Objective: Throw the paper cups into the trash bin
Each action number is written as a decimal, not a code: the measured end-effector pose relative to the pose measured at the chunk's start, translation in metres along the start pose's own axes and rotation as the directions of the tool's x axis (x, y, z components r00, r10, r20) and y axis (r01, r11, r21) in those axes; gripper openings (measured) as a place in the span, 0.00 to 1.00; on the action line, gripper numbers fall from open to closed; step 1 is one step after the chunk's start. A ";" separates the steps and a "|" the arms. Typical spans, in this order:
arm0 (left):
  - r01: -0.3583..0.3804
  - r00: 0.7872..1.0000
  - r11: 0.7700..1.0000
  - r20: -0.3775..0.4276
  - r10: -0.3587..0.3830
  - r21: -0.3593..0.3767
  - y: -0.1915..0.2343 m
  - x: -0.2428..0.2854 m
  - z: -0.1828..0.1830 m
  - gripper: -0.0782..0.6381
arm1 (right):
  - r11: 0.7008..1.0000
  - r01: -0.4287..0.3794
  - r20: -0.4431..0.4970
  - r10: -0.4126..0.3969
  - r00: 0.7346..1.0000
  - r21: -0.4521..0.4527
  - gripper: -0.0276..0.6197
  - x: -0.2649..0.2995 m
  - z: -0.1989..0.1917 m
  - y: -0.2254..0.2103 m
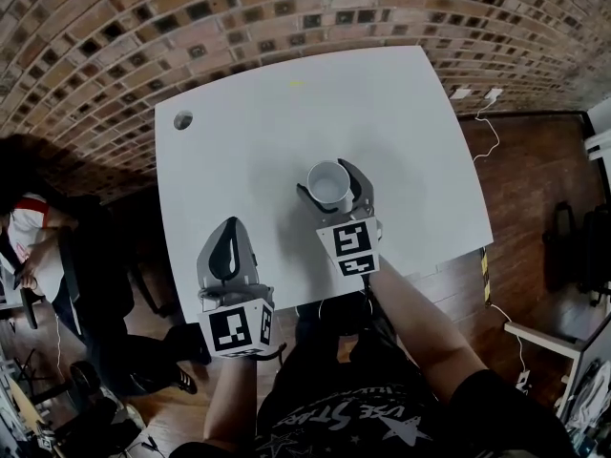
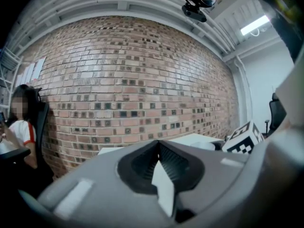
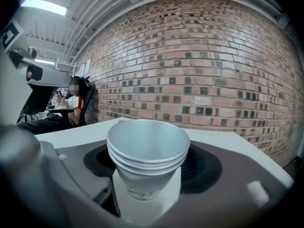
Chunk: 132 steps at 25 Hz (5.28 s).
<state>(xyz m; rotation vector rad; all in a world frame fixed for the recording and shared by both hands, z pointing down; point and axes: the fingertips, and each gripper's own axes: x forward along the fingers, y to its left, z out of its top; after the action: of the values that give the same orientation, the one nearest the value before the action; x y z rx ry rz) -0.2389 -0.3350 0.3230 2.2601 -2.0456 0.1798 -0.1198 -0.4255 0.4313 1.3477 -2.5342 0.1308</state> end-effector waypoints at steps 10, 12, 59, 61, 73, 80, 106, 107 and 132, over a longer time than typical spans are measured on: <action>0.053 0.997 0.999 0.056 -0.052 -0.009 -0.018 -0.026 0.026 0.12 | 1.000 -0.010 0.070 0.008 0.998 0.030 0.61 -0.069 0.058 0.002; 0.073 0.996 0.997 0.057 -0.072 -0.013 -0.024 -0.034 0.031 0.12 | 0.999 -0.025 0.087 0.022 0.996 0.027 0.61 -0.087 0.073 0.008; 0.023 0.990 1.000 0.141 -0.022 -0.009 -0.083 -0.159 0.049 0.12 | 0.999 -0.052 0.256 0.047 0.966 0.012 0.61 -0.260 0.102 0.035; -0.003 0.987 1.000 0.158 0.002 0.008 -0.099 -0.182 0.055 0.12 | 0.997 -0.069 0.271 0.060 0.961 0.025 0.61 -0.287 0.098 0.032; -0.096 0.979 0.994 0.184 0.086 0.050 -0.178 -0.304 0.063 0.12 | 0.991 -0.134 0.320 0.134 0.938 -0.020 0.61 -0.417 0.080 0.030; -0.091 0.980 0.992 0.184 0.074 0.085 -0.201 -0.335 0.070 0.12 | 0.990 -0.138 0.311 0.130 0.941 0.004 0.61 -0.456 0.063 0.040; 0.114 0.991 0.992 0.072 -0.117 0.046 -0.160 -0.352 -0.028 0.12 | 0.999 -0.031 0.212 0.026 0.977 0.018 0.61 -0.439 0.013 0.144; 0.114 0.991 0.992 0.061 -0.117 0.050 -0.161 -0.350 -0.038 0.12 | 0.999 -0.029 0.203 0.023 0.979 0.025 0.61 -0.437 0.002 0.141; 0.151 0.982 0.986 -0.125 -0.142 0.073 -0.189 -0.267 -0.306 0.12 | 0.986 -0.164 0.013 0.163 0.987 0.023 0.61 -0.312 -0.273 0.130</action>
<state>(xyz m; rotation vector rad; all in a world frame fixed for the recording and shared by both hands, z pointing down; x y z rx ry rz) -0.0851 -0.0089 0.5893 2.3735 -1.8375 0.3845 -0.0085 -0.0465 0.6133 1.1503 -2.6583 0.1874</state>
